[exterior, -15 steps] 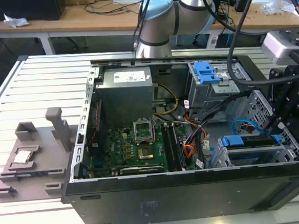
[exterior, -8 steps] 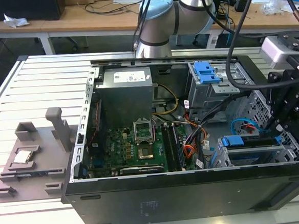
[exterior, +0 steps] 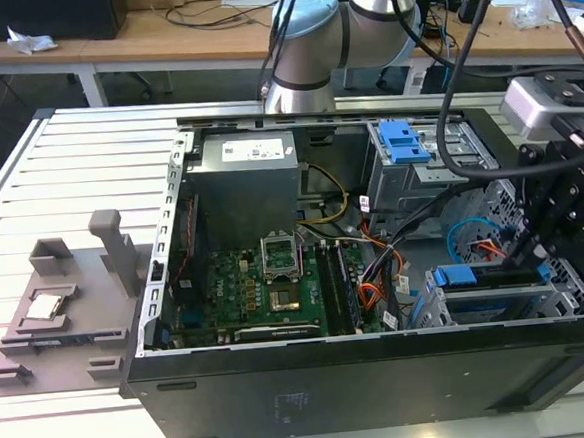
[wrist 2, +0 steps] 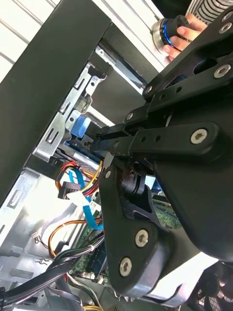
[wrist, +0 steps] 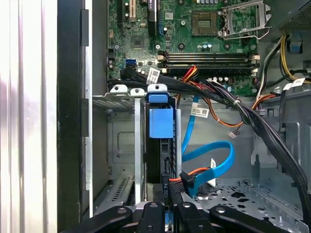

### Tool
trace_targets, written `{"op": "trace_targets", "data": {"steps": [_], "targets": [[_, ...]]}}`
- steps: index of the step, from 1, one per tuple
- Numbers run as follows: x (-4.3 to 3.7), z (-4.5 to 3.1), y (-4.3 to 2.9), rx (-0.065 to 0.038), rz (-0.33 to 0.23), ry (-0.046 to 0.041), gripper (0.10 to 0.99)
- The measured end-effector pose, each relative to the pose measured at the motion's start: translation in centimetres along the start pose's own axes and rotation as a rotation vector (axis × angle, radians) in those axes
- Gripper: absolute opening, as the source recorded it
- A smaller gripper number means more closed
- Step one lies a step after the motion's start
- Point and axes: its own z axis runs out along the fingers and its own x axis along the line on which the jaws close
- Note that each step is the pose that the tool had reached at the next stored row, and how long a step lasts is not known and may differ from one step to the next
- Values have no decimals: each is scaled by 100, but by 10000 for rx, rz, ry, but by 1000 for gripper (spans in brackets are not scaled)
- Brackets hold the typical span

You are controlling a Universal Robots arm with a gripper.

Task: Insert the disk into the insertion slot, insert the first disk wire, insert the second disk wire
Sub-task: 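Insert the first disk wire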

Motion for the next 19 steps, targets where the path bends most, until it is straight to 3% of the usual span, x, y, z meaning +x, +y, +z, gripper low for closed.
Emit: {"op": "trace_targets", "data": {"steps": [15,19], "targets": [[-10,66,-55,-3,2,-6,165],[-10,81,-57,-7,-3,-106,165]]}}
